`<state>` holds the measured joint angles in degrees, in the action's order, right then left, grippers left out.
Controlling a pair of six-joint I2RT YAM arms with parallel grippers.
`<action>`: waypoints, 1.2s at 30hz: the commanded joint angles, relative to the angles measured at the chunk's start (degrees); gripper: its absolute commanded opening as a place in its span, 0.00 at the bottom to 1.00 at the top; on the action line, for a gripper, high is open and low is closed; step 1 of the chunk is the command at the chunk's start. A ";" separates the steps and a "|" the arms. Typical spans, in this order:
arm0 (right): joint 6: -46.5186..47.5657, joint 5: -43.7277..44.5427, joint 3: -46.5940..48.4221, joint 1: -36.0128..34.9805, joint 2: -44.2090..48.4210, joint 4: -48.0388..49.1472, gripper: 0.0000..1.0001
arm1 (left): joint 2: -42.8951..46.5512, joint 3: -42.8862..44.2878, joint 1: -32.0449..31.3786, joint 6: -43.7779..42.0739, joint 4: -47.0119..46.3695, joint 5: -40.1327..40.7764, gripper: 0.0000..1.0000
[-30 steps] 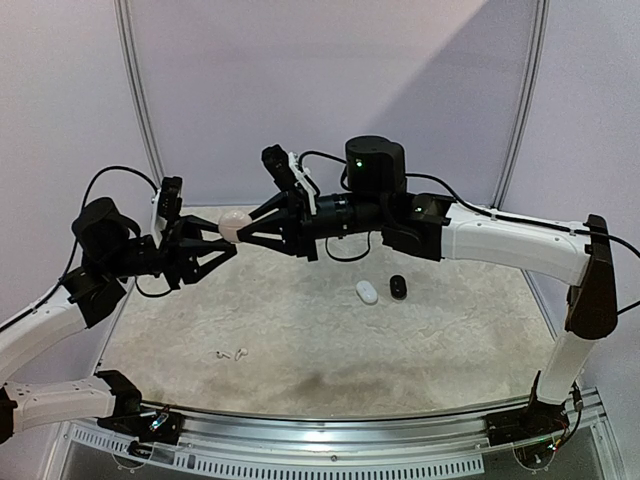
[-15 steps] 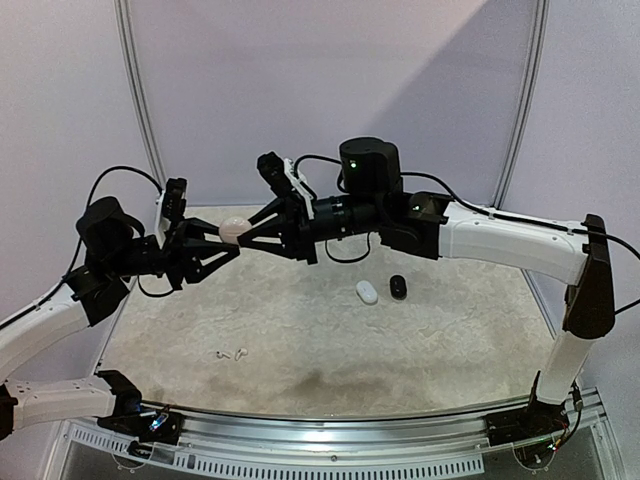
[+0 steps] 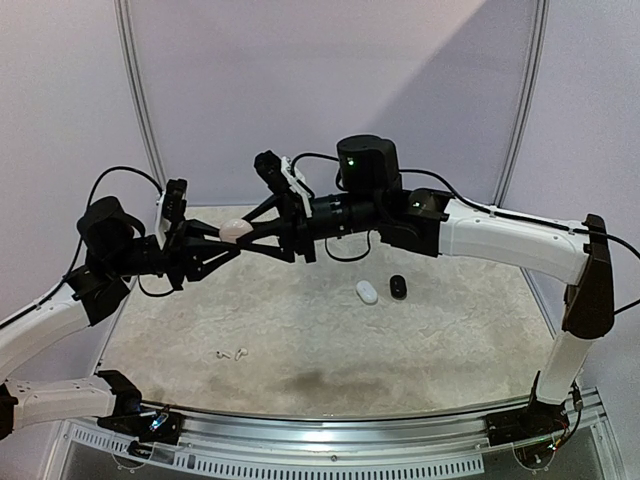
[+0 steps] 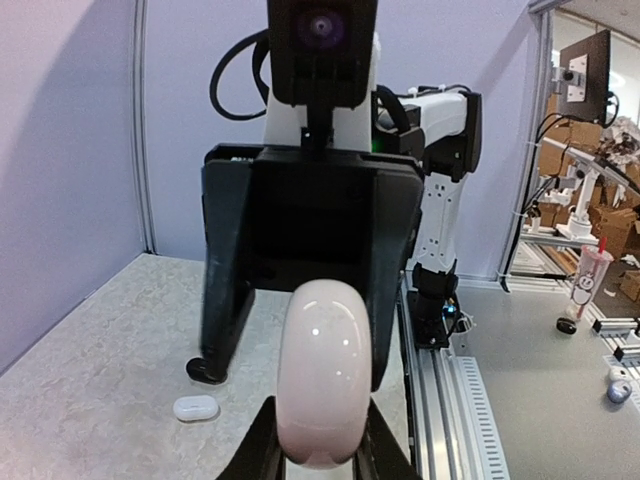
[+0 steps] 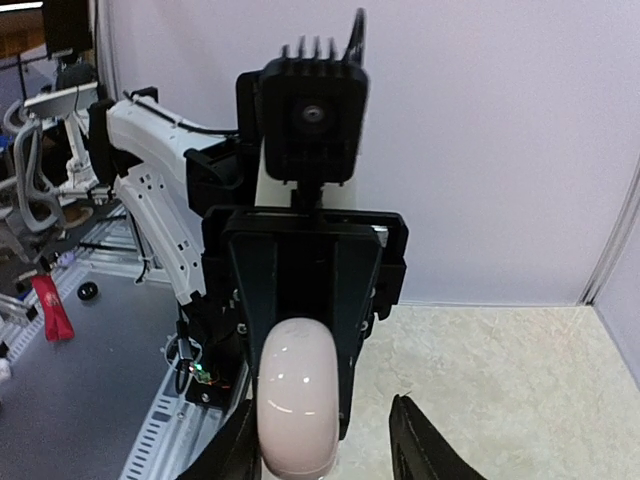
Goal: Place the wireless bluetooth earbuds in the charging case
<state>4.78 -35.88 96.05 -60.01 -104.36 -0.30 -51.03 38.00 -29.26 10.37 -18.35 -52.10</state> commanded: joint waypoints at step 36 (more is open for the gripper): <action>-9.83 3.71 4.26 3.13 -3.93 -1.55 0.52 | 3.17 -2.33 -0.55 -7.39 11.61 9.86 0.00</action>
<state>-0.93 -30.70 99.90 -58.59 -107.15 -5.13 -48.23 37.69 -29.98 -6.22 -2.87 -46.74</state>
